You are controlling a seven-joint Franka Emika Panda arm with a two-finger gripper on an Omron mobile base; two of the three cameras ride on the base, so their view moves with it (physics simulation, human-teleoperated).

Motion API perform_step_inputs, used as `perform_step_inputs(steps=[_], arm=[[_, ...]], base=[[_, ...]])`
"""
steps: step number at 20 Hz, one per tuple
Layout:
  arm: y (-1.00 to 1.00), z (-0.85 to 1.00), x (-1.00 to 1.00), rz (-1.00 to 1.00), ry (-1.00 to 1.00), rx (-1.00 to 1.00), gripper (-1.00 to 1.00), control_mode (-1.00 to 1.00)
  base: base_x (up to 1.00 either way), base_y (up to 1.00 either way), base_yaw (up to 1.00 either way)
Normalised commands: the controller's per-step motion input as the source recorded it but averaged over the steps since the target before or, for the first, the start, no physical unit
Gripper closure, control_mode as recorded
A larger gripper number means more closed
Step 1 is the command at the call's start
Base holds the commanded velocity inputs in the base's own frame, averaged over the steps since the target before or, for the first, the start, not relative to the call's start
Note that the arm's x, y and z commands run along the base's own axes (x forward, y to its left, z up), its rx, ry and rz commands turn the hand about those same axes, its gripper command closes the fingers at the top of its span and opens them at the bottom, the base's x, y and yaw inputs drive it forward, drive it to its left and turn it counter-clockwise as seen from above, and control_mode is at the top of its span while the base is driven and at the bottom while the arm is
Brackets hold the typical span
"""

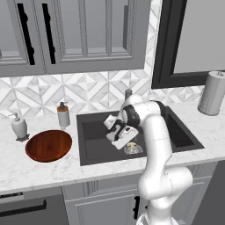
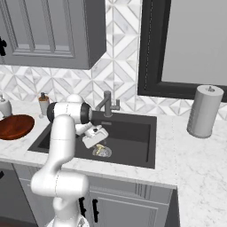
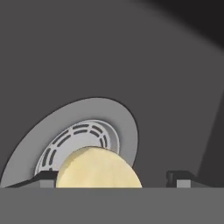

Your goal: Pick the mushroom from the sink and place it in the bowl. Then pick the bowl and place it in the microwave. Then close the microwave door and press the start button.

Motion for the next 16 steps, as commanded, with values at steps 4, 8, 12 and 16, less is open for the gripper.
perform_step_inputs(steps=[4,8,12,16], arm=[[-0.06,-0.36,-0.04,0.05,0.0,0.0,1.0,-1.0],[0.0,-0.17,-0.28,0.02,0.0,0.0,1.0,-1.0],[0.0,-0.01,-0.37,0.0,-0.04,0.0,1.0,-1.0],[0.05,0.23,-0.36,0.0,-0.14,0.0,1.0,-1.0]], base=[[0.0,0.0,0.0],[0.0,0.0,0.0],[0.0,0.0,0.0],[0.0,0.0,0.0]])
